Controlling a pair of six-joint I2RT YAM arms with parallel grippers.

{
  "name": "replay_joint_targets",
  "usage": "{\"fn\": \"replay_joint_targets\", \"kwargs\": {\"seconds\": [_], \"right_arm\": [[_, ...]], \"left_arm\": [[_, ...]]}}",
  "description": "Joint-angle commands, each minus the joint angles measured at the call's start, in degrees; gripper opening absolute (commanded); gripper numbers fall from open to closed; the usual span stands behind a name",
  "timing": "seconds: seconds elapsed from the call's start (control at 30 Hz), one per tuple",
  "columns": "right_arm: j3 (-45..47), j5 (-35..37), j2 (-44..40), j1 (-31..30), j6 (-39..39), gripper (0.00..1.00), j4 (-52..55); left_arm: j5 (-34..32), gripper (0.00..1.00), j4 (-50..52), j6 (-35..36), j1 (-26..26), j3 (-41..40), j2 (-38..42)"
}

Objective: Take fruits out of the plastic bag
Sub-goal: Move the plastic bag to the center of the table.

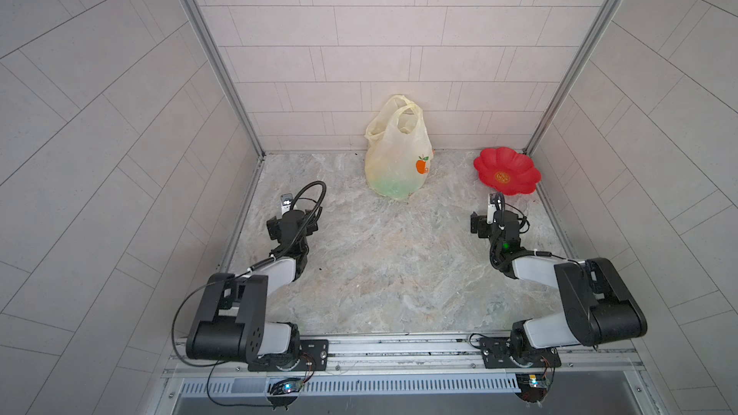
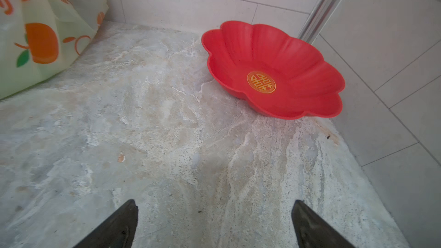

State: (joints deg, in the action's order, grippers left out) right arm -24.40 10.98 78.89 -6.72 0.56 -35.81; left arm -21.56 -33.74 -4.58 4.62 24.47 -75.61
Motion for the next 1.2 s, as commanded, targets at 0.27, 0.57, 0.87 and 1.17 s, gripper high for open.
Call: {"fn": "replay_joint_targets", "kwargs": {"seconds": [0.27, 0.57, 0.87, 1.17], "right_arm": [[-8.7, 1.5, -28.6, -4.7, 7.2, 0.99, 24.1], [-24.2, 12.0, -37.8, -3.4, 34.0, 0.99, 58.8], [-23.3, -3.5, -42.6, -3.1, 26.7, 0.97, 60.2], [-22.9, -9.1, -43.2, -3.9, 25.4, 0.97, 61.6]], "left_arm": [[-11.7, 1.00, 40.1, -27.4, 9.4, 16.5, 17.9], [20.9, 1.00, 52.4, -33.2, 9.3, 33.7, 12.9], [22.0, 1.00, 55.7, -24.2, 21.3, 53.1, -6.9], [17.6, 1.00, 55.4, -8.0, 31.9, 74.8, -28.8]]}}
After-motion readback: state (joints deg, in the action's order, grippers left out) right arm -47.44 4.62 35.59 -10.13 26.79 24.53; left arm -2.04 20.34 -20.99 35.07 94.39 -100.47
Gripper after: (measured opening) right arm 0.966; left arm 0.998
